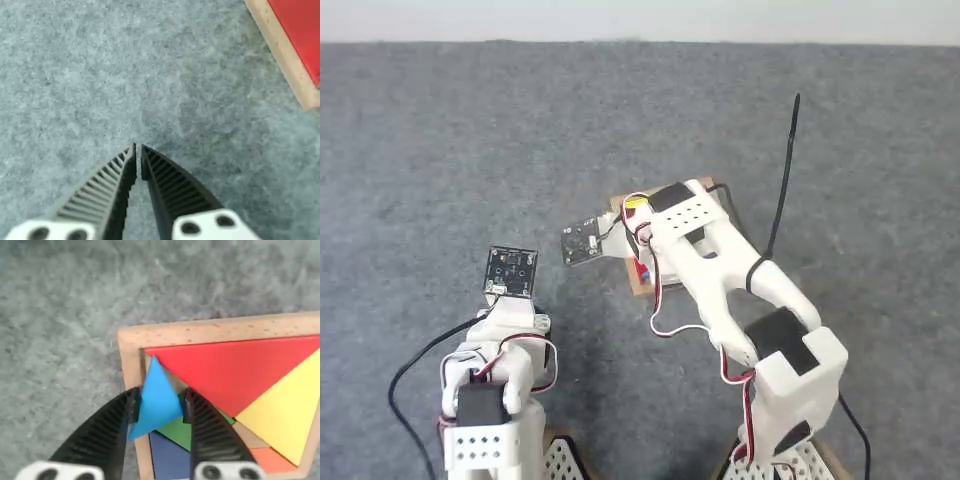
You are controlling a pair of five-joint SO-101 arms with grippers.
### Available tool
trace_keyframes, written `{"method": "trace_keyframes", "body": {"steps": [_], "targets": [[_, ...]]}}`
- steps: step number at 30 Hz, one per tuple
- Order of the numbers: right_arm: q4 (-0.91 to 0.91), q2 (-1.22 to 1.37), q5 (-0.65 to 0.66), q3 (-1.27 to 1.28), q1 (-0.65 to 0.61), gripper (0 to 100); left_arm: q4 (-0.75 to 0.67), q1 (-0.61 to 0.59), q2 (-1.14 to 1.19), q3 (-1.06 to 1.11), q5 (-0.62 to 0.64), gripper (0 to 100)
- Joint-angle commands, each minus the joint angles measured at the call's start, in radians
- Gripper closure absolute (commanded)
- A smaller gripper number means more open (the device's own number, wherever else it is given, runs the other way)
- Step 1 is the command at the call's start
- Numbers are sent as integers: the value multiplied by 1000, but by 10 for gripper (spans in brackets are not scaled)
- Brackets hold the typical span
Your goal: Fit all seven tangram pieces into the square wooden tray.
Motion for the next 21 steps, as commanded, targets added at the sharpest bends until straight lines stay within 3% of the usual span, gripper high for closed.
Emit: {"method": "trace_keyframes", "body": {"steps": [1, 12, 17, 21], "targets": [[-13, -4, 44, -57, 15, 896, 3, 2, -17, -12, 0, 979], [-13, -7, 44, -57, 15, 890, 3, 2, -17, -12, 0, 979], [-13, -12, 5, -60, 16, 814, 3, 2, -17, -12, 0, 979], [-2, -12, 6, -81, 16, 812, 3, 2, -17, -12, 0, 979]]}}
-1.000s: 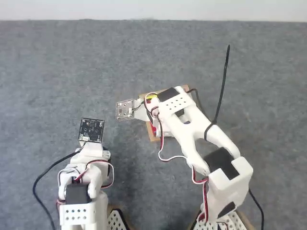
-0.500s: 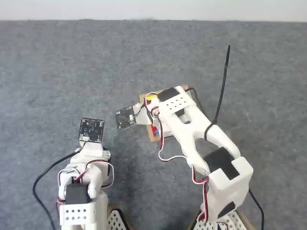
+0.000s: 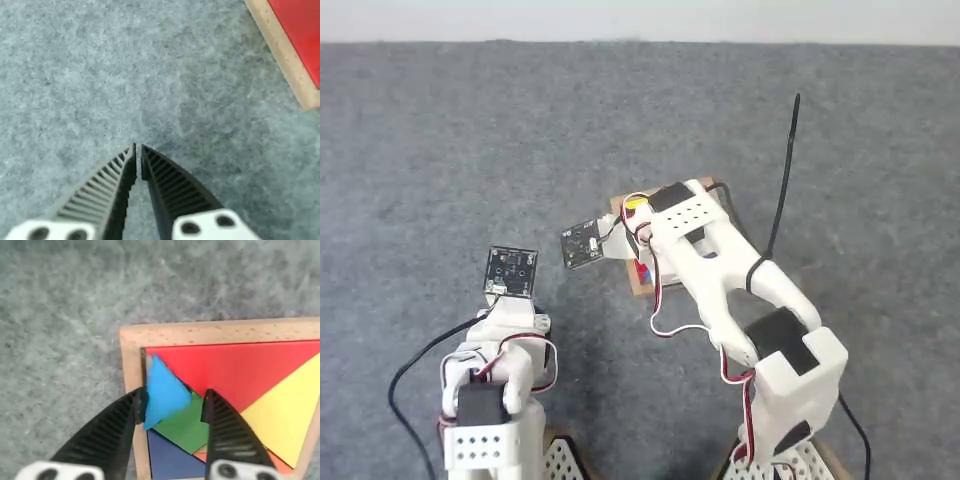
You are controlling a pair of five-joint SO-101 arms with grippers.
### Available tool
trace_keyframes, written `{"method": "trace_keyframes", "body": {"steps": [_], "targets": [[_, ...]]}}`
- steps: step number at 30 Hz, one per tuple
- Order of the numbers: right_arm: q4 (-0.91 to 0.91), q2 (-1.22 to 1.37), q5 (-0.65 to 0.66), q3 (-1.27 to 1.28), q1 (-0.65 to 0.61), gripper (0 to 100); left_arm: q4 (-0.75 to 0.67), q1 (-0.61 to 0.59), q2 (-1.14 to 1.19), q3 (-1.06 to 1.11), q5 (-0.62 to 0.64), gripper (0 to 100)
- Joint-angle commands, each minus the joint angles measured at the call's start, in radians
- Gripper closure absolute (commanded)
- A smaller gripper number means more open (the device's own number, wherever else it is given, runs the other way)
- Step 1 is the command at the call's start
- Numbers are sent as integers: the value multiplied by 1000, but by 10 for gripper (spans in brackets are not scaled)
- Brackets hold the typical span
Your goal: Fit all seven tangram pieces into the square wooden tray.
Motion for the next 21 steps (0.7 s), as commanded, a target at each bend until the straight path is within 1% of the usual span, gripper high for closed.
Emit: {"method": "trace_keyframes", "body": {"steps": [1, 7, 11, 16, 21], "targets": [[-2, -12, -11, -81, 16, 811, 3, 2, -17, -12, 0, 979], [-2, -22, -14, -83, 16, 811, 3, 2, -17, -12, 0, 979], [58, -119, -31, -83, 31, 811, 3, 2, -17, -12, 0, 979], [150, -348, -224, -75, 67, 818, 3, 2, -17, -12, 0, 979], [249, -538, -439, -41, 82, 952, 3, 2, -17, -12, 0, 979]]}}
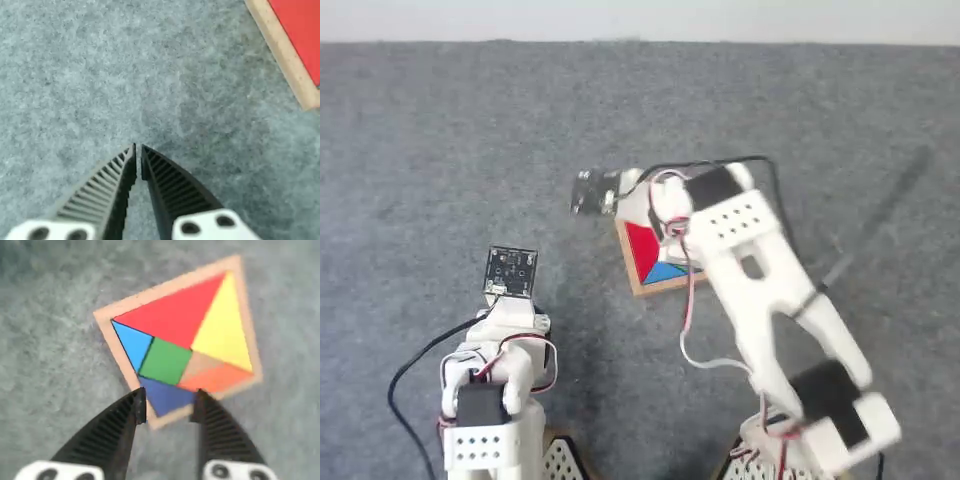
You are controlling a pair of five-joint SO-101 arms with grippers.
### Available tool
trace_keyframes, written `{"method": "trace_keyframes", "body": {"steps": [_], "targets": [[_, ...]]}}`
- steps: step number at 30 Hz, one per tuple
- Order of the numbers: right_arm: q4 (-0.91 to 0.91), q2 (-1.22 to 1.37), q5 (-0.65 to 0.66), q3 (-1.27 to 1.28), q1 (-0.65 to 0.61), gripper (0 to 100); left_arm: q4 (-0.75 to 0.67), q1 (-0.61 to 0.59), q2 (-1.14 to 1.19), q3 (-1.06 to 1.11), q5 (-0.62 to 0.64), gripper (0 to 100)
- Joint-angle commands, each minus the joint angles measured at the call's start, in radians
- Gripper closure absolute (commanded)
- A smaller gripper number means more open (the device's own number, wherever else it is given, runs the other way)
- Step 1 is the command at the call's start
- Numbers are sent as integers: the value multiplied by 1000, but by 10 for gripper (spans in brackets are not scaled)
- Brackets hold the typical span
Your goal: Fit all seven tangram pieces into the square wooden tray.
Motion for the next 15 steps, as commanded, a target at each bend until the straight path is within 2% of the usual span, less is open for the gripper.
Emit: {"method": "trace_keyframes", "body": {"steps": [1, 6, 10, 15], "targets": [[53, -180, -157, 12, 24, 974, 3, 2, -17, -12, 0, 979], [44, -397, -282, 207, 71, 991, 3, 2, -17, -12, 0, 979], [-1, -665, -351, 446, 107, 991, 3, 2, -17, -12, 0, 979], [4, -1030, -387, 796, 183, 988, 3, 2, -17, -12, 0, 979]]}}
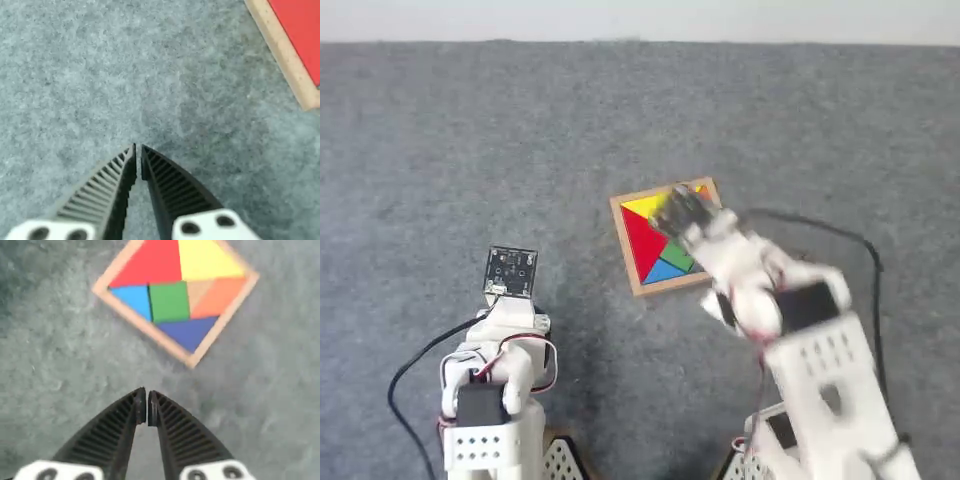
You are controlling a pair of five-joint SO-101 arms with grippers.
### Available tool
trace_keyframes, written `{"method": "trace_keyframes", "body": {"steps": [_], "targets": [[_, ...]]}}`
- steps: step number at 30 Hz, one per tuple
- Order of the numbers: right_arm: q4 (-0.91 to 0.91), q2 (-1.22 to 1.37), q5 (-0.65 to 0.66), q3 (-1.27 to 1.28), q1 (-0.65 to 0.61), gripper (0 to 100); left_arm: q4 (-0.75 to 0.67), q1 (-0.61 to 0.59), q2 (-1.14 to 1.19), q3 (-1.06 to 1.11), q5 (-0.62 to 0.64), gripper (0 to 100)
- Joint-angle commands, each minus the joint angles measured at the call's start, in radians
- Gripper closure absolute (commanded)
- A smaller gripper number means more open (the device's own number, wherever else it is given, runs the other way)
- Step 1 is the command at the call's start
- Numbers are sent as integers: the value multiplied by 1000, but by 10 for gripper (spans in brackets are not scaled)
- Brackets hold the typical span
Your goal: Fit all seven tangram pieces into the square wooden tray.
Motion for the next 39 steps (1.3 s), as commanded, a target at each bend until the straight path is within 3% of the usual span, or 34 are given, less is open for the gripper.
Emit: {"method": "trace_keyframes", "body": {"steps": [1, 6, 13, 23, 30, 39], "targets": [[-18, -286, -15, 215, 84, 987, 3, 2, -17, -12, 0, 979], [-50, -501, 15, 365, 280, 987, 3, 2, -17, -12, 0, 979], [-96, -558, 43, 473, 443, 988, 3, 2, -17, -12, 0, 979], [-269, -665, 35, 792, 458, 990, 3, 2, -17, -12, 0, 979], [-194, -894, 34, 890, 460, 990, 3, 2, -17, -12, 0, 979], [-177, -871, 34, 890, 460, 990, 3, 2, -17, -12, 0, 979]]}}
